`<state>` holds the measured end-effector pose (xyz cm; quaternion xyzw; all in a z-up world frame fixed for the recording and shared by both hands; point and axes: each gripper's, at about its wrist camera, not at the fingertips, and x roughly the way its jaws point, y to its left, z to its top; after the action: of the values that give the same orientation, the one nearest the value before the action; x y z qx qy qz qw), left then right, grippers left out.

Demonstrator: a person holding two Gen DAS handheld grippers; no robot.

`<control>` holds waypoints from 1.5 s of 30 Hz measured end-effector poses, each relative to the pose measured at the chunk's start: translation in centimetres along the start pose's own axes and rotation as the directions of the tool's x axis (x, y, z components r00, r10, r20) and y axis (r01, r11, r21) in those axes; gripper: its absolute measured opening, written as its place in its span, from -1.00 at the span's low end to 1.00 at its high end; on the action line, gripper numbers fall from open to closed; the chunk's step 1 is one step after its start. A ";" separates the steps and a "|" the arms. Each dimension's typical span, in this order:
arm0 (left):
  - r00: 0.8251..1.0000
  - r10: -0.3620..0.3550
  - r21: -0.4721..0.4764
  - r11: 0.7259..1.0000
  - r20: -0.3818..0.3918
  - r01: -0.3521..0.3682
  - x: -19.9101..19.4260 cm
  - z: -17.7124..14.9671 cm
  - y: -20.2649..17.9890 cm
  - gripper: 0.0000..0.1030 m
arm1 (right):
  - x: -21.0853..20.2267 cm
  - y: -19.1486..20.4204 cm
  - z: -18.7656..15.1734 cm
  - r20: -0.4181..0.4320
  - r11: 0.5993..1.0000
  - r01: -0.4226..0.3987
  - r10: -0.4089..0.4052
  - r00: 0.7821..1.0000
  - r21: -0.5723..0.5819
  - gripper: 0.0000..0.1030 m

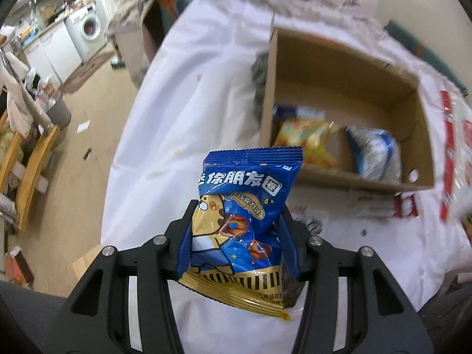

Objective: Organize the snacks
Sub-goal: 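Carry the blue bag and Life bag over the box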

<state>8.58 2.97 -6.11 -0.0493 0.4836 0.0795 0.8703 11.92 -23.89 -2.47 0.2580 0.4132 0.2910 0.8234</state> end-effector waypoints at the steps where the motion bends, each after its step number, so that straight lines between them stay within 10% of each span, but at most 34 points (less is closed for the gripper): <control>1: 1.000 -0.002 0.006 1.000 0.023 0.002 -0.6 0.3 -0.2 -0.10 | -0.2 -0.2 0.5 0.015 1.000 0.001 -0.001 1.000 0.008 -0.21; 20: 0.985 -0.145 0.121 0.984 0.094 0.133 -2.2 10.2 -4.2 -0.10 | 2.4 -4.5 8.6 -0.009 0.990 0.140 -0.140 0.990 -0.008 -0.21; 45: 0.995 -0.099 0.191 0.977 0.002 0.097 4.5 8.9 -7.3 -0.09 | 9.2 -5.1 5.7 -0.243 0.976 0.211 -0.218 0.945 -0.056 -0.15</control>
<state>19.73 -2.33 -5.16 0.0111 0.4809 -0.0098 0.8766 22.52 -22.15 -7.74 0.1611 0.5339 0.2356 0.7959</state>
